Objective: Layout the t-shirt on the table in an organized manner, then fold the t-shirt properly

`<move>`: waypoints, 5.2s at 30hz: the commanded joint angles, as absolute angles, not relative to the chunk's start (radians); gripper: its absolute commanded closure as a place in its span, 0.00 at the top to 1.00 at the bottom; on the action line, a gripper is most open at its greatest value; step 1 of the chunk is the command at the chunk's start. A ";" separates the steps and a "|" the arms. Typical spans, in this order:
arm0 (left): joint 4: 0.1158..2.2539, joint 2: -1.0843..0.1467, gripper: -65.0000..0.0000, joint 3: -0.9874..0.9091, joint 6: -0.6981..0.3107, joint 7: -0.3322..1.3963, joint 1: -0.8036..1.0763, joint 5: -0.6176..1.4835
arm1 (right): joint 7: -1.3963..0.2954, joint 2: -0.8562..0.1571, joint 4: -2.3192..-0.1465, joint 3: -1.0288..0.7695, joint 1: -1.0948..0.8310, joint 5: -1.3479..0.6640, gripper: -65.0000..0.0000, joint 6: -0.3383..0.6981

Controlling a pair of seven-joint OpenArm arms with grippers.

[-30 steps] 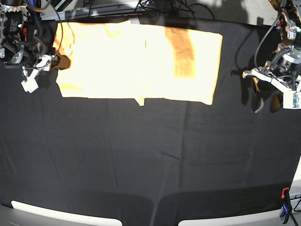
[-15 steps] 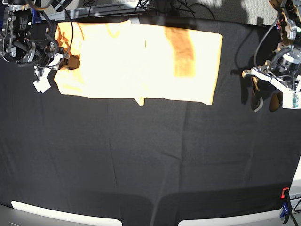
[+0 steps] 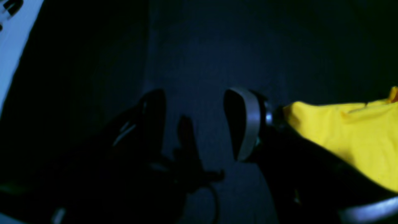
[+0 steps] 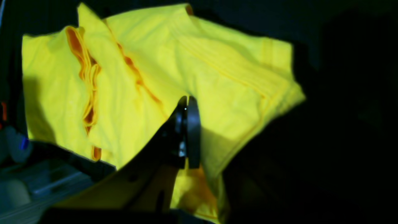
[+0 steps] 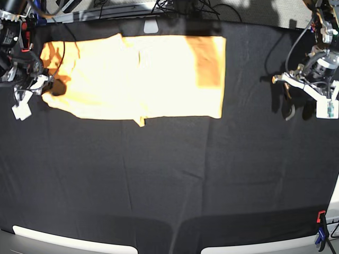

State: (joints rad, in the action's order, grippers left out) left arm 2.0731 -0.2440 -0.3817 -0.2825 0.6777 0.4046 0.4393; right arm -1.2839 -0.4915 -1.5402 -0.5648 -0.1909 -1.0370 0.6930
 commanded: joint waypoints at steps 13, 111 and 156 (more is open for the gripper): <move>1.969 -0.253 0.47 -0.386 -0.333 0.627 0.402 0.447 | -1.291 -0.324 -1.937 -0.538 -0.186 -1.101 0.00 0.698; 1.969 -0.253 0.47 -0.386 -0.333 0.649 0.402 0.412 | -1.105 -0.080 -2.051 0.495 -0.086 -0.613 0.00 0.666; 1.840 -0.249 0.47 -0.383 -0.438 0.973 0.374 0.913 | -1.122 -0.340 -2.055 -0.416 -0.031 -0.773 0.40 0.670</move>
